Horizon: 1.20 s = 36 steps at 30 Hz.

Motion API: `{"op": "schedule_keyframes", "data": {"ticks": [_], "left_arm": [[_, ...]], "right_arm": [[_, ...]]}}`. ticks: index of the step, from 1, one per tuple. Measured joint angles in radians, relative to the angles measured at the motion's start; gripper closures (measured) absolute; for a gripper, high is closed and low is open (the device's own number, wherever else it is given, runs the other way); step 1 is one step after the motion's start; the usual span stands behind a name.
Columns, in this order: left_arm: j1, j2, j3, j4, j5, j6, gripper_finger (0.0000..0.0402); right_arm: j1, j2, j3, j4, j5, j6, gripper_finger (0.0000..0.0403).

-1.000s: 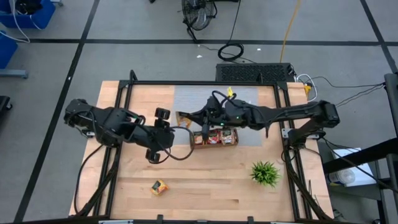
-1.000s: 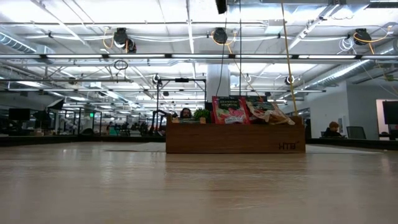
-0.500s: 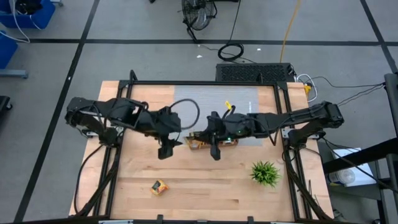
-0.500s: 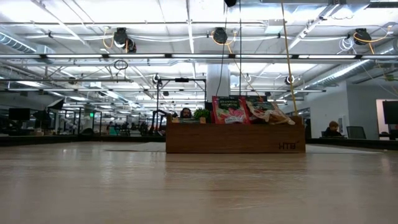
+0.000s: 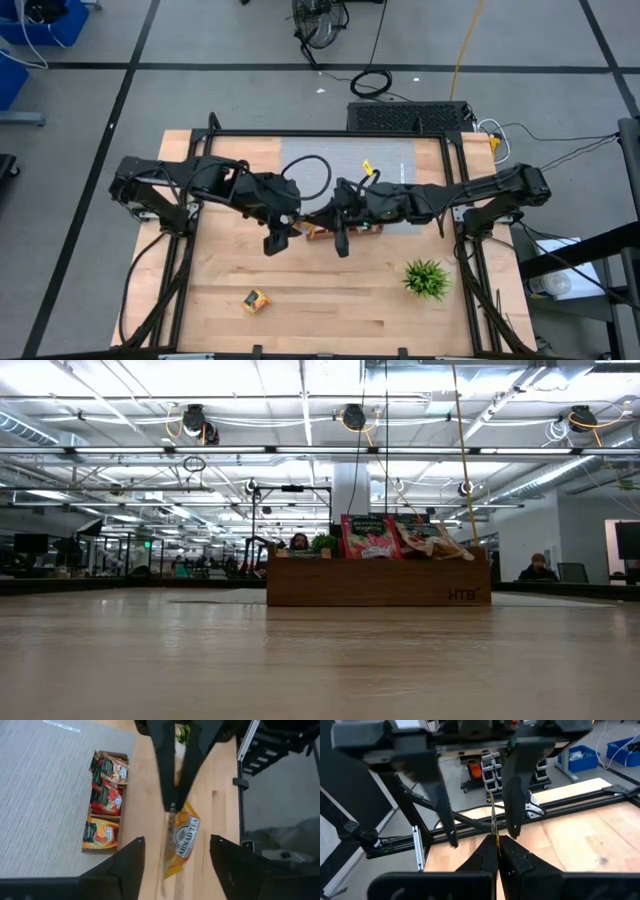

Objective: Pick & Place Tea
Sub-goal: Put the yellow tea bag into the left section of the wooden organizer

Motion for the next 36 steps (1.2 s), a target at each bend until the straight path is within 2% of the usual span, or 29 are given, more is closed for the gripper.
{"op": "schedule_keyframes", "data": {"ticks": [4, 11, 17, 21, 26, 29, 32, 36], "left_arm": [[0.016, -0.003, 0.0, 0.007, -0.004, -0.031, 0.0238], [0.023, -0.003, 0.0, 0.009, 0.006, -0.002, 0.0386], [0.023, -0.003, 0.0, 0.009, 0.031, 0.02, 0.0397], [0.019, -0.003, 0.0, 0.005, 0.022, 0.017, 0.0398], [0.018, 0.001, 0.0, 0.006, 0.002, 0.016, 0.0399], [0.028, 0.017, 0.0, 0.012, -0.027, 0.011, 0.04], [0.048, 0.047, 0.001, 0.028, -0.059, 0.01, 0.04], [0.051, 0.089, -0.02, 0.053, -0.11, 0.06, 0.04]], "right_arm": [[0.009, 0.0, 0.0, 0.0, 0.0, 0.0, 0.0403], [0.008, 0.0, 0.0, -0.003, 0.004, 0.0, 0.0403], [0.008, -0.006, 0.0, -0.009, 0.002, -0.016, 0.039], [0.008, -0.071, -0.002, -0.15, 0.006, -0.03, 0.0332], [0.009, -0.189, -0.002, -0.37, 0.084, -0.026, 0.0231], [0.009, -0.266, -0.002, -0.443, 0.11, -0.024, 0.0184], [0.021, -0.337, -0.019, -0.465, 0.11, -0.008, 0.0155], [0.047, -0.43, -0.074, -0.468, 0.109, 0.003, 0.0139]]}}
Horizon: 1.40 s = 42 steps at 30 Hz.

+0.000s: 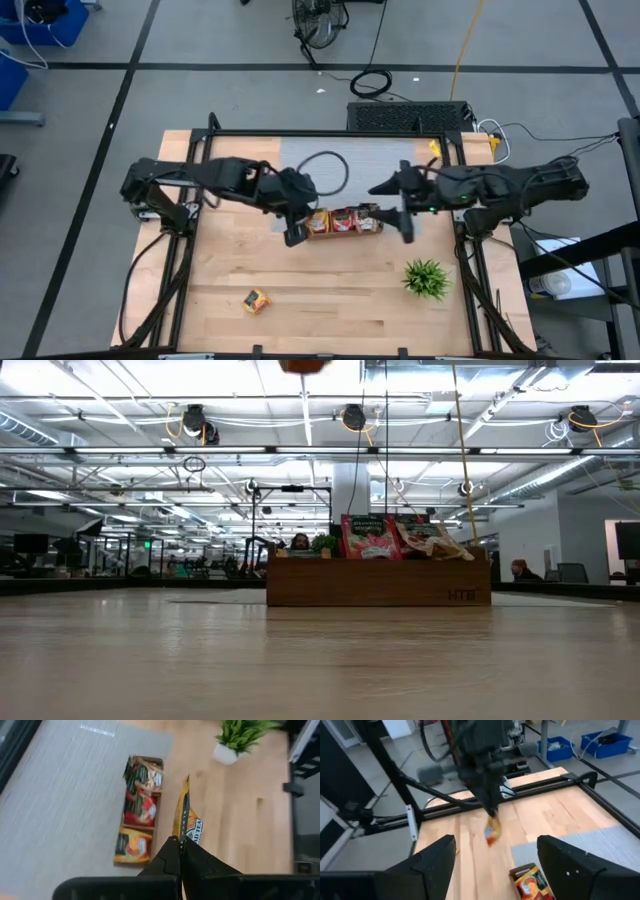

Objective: Pick & Place Tea
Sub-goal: Put the yellow tea bag into the left section of the wooden organizer

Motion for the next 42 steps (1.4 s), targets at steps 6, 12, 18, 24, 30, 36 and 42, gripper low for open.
{"op": "schedule_keyframes", "data": {"ticks": [6, 12, 18, 24, 30, 36, 42], "left_arm": [[0.027, -0.013, -0.169, 0.13, -0.016, 0.021, 0.0401], [0.053, -0.025, -0.322, 0.261, -0.017, 0.06, 0.0401], [0.077, -0.025, -0.496, 0.437, 0.004, 0.034, 0.0401], [0.075, -0.024, -0.633, 0.612, 0.005, 0.016, 0.0401], [0.096, -0.024, -0.69, 0.67, -0.004, 0.017, 0.0401], [0.117, -0.023, -0.737, 0.739, 0.006, 0.036, 0.0401], [0.116, 0.017, -0.741, 0.783, 0.031, 0.045, 0.0401]], "right_arm": [[0.032, -0.121, -0.114, 0.02, 0.0, 0.018, 0.0142], [0.04, -0.199, -0.247, 0.106, -0.003, 0.023, 0.0147], [0.04, -0.233, -0.36, 0.192, -0.003, 0.023, 0.0144], [0.04, -0.238, -0.402, 0.204, -0.003, 0.023, 0.0148], [0.04, -0.238, -0.405, 0.206, -0.003, 0.021, 0.0148], [0.04, -0.238, -0.405, 0.206, -0.003, 0.022, 0.0149], [0.04, -0.238, -0.405, 0.207, -0.003, 0.022, 0.0149]]}}
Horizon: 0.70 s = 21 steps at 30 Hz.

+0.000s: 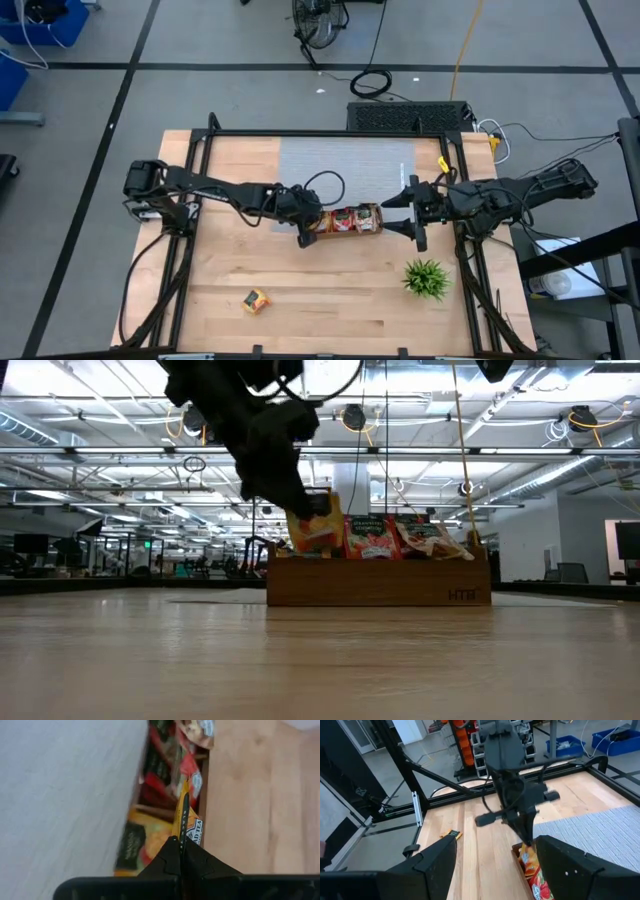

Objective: Pick & Place Tea
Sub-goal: Put the yellow tea bag into the left section of the wooden organizer

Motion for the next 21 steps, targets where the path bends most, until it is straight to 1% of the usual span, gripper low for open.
{"op": "schedule_keyframes", "data": {"ticks": [3, 5, 12, 15, 21], "left_arm": [[0.002, 0.033, -0.003, -0.017, 0.037, 0.008, 0.0402], [0.002, 0.056, -0.001, 0.001, 0.049, 0.008, 0.0402], [0.014, 0.078, 0.0, -0.009, 0.054, 0.002, 0.0397], [0.023, 0.078, 0.0, -0.021, 0.056, -0.031, 0.0379], [0.036, 0.076, -0.001, -0.023, 0.149, -0.047, 0.0328]], "right_arm": [[0.0, 0.0, 0.0, 0.001, 0.0, -0.001, 0.0149], [0.0, 0.0, 0.0, 0.003, 0.001, -0.002, 0.0149], [-0.001, 0.0, 0.0, 0.018, 0.001, -0.007, 0.0149], [-0.001, 0.0, 0.0, 0.024, 0.002, -0.014, 0.0149], [-0.001, 0.0, 0.0, 0.024, 0.002, -0.022, 0.0149]]}}
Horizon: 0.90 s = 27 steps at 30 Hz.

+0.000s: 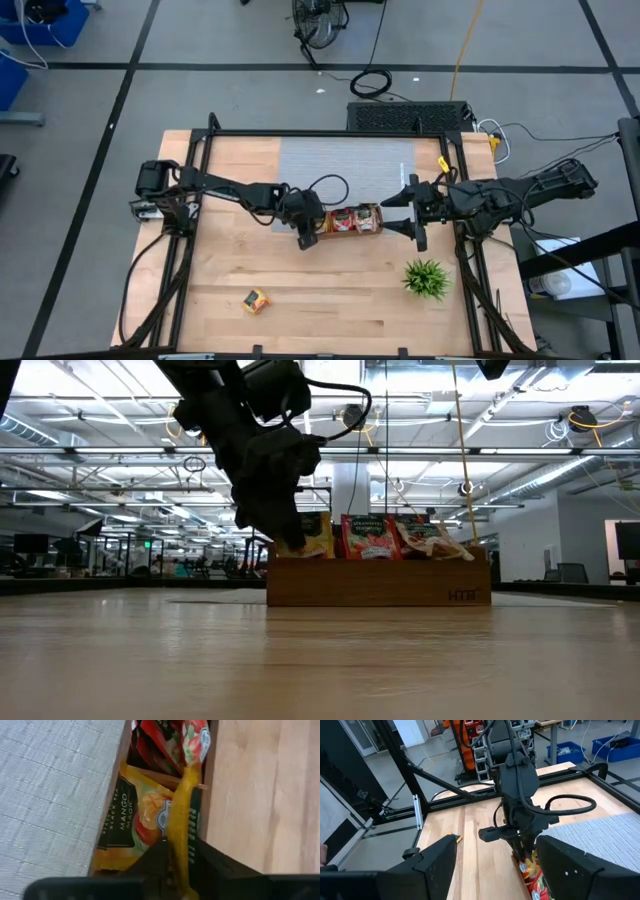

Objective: Pick & Place Tea
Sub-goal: Put the yellow tea bag into the left section of the wooden organizer

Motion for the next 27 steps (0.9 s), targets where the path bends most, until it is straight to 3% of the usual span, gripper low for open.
{"op": "schedule_keyframes", "data": {"ticks": [6, 15, 20, 27], "left_arm": [[0.003, -0.027, 0.005, 0.007, 0.011, -0.022, 0.0273], [0.036, -0.22, 0.005, -0.067, 0.009, -0.043, 0.0235], [0.045, -0.339, 0.005, -0.121, 0.046, -0.287, 0.0234], [0.022, -0.438, 0.006, -0.122, 0.248, -0.531, 0.0234]], "right_arm": [[0.0, 0.0, 0.0, 0.0, 0.0, 0.0, 0.0149], [0.0, 0.0, 0.0, 0.016, 0.0, -0.002, 0.0149], [0.0, 0.0, 0.0, 0.025, 0.0, 0.0, 0.0149], [0.0, 0.002, 0.0, 0.03, -0.002, 0.028, 0.0149]]}}
